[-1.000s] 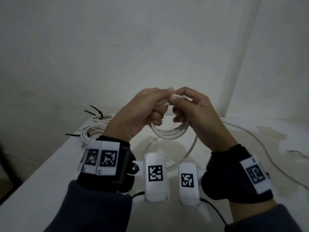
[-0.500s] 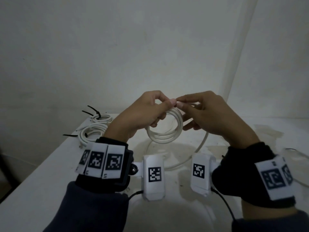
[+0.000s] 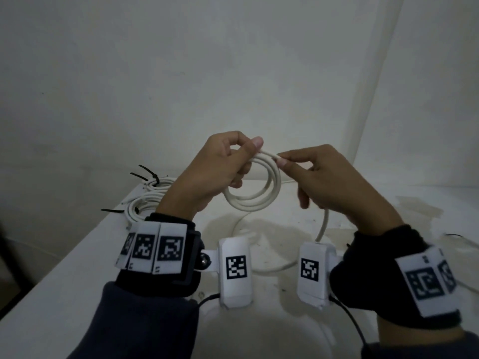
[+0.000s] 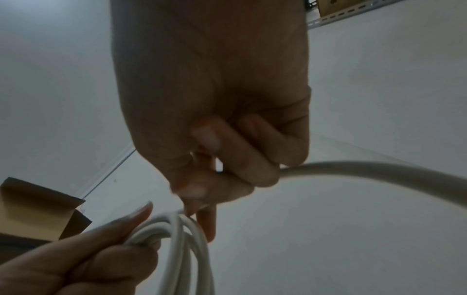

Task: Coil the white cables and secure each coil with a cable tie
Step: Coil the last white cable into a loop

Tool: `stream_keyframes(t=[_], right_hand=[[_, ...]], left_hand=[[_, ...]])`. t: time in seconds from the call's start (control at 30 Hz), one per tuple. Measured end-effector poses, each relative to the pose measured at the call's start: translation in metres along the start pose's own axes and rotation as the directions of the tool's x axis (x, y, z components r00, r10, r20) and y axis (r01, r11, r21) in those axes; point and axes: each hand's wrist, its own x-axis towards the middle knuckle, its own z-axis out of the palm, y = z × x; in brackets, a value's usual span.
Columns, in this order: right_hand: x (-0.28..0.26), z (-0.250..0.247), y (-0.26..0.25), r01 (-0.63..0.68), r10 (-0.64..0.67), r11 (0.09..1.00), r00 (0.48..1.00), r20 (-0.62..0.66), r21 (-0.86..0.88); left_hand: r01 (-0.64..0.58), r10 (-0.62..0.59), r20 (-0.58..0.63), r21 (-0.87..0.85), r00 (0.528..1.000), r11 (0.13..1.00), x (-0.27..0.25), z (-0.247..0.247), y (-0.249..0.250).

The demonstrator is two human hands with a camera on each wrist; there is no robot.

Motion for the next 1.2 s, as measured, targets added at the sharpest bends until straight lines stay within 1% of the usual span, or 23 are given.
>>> stream_keyframes(t=[0.07,0.13,0.2,0.23,0.27,0.3,0.33,0.37,0.4,0.43,0.47,0.5,0.57,0.63,0.67,0.73,0.8,0.87,0.93,1.03,1.13,1.2], right_hand=[[0.000,-0.004,0.000,0.009,-0.008,0.986,1.000,0.011,-0.167],[-0.001,-0.008,-0.001,-0.001,-0.002,0.956,1.000,-0.011,-0.292],[-0.002,-0.010,-0.003,0.030,-0.054,0.940,0.997,-0.062,-0.341],[-0.002,-0.010,-0.003,0.066,-0.098,0.956,0.990,-0.098,-0.287],[-0.002,-0.009,-0.002,0.107,-0.127,0.984,0.982,-0.138,-0.139],[-0.001,-0.008,-0.002,0.137,-0.124,0.987,0.980,-0.155,0.078],[0.001,-0.006,-0.001,0.151,-0.114,0.939,0.985,-0.132,0.308],[0.002,-0.004,0.000,0.131,-0.104,0.856,0.991,-0.082,0.500],[0.002,-0.001,0.000,0.093,-0.093,0.772,0.995,-0.032,0.629],[0.003,0.001,-0.002,0.051,-0.078,0.705,0.997,0.006,0.707],[0.003,0.005,-0.003,0.019,-0.063,0.658,0.998,0.030,0.753],[0.004,0.008,-0.005,0.002,-0.055,0.624,0.998,0.042,0.782],[0.005,0.014,-0.007,0.004,-0.066,0.582,0.997,0.043,0.814],[0.006,0.021,-0.008,0.025,-0.063,0.594,0.998,0.016,0.804],[0.006,0.025,-0.010,0.049,-0.065,0.608,0.998,-0.012,0.792],[0.005,0.029,-0.012,0.101,-0.074,0.589,0.995,-0.071,0.802],[0.005,0.032,-0.012,0.102,-0.055,0.526,0.995,-0.086,0.844],[0.006,0.031,-0.011,0.093,-0.032,0.491,0.996,-0.088,0.866],[0.007,0.031,-0.012,0.104,-0.022,0.466,0.994,-0.106,0.879],[0.006,0.031,-0.012,0.117,0.001,0.396,0.992,-0.128,0.911],[0.008,0.028,-0.009,0.110,0.049,0.353,0.990,-0.135,0.929],[0.009,0.026,-0.006,0.118,0.082,0.347,0.984,-0.155,0.930]], left_hand=[[0.004,-0.004,0.014,-0.019,1.000,1.000,0.001,0.002,-0.003],[0.015,-0.014,0.037,-0.045,0.999,0.999,0.002,0.005,-0.006],[0.015,-0.012,0.036,-0.098,0.999,0.995,0.002,0.007,-0.006],[0.007,-0.004,0.024,-0.141,1.000,0.990,0.002,0.008,-0.006],[-0.006,0.007,0.005,-0.197,1.000,0.980,0.002,0.009,-0.004],[-0.027,0.023,-0.018,-0.261,1.000,0.965,0.002,0.010,-0.003],[-0.049,0.037,-0.042,-0.323,0.998,0.945,0.002,0.011,-0.001],[-0.067,0.046,-0.065,-0.371,0.997,0.926,0.002,0.014,0.001],[-0.080,0.050,-0.086,-0.404,0.995,0.911,0.002,0.017,0.003],[-0.090,0.048,-0.107,-0.426,0.993,0.900,0.003,0.020,0.004],[-0.096,0.041,-0.131,-0.441,0.991,0.892,0.003,0.022,0.004],[-0.101,0.034,-0.156,-0.445,0.987,0.890,0.003,0.023,0.004],[-0.112,0.030,-0.208,-0.397,0.978,0.911,0.004,0.024,0.002],[-0.108,0.026,-0.234,-0.347,0.972,0.932,0.005,0.024,0.001],[-0.097,0.015,-0.230,-0.351,0.973,0.931,0.005,0.024,0.000],[-0.066,-0.008,-0.177,-0.407,0.984,0.911,0.005,0.022,-0.001],[-0.023,-0.020,-0.087,-0.465,0.996,0.885,0.005,0.020,-0.002],[-0.002,-0.014,-0.030,-0.488,0.999,0.873,0.004,0.019,-0.002],[-0.019,0.002,-0.036,-0.486,0.999,0.874,0.003,0.021,-0.001],[-0.048,0.022,-0.057,-0.501,0.998,0.864,0.003,0.024,-0.001],[-0.031,0.041,0.009,-0.529,0.999,0.848,0.000,0.022,-0.001],[0.007,0.029,0.065,-0.495,0.997,0.869,-0.001,0.019,-0.001]])
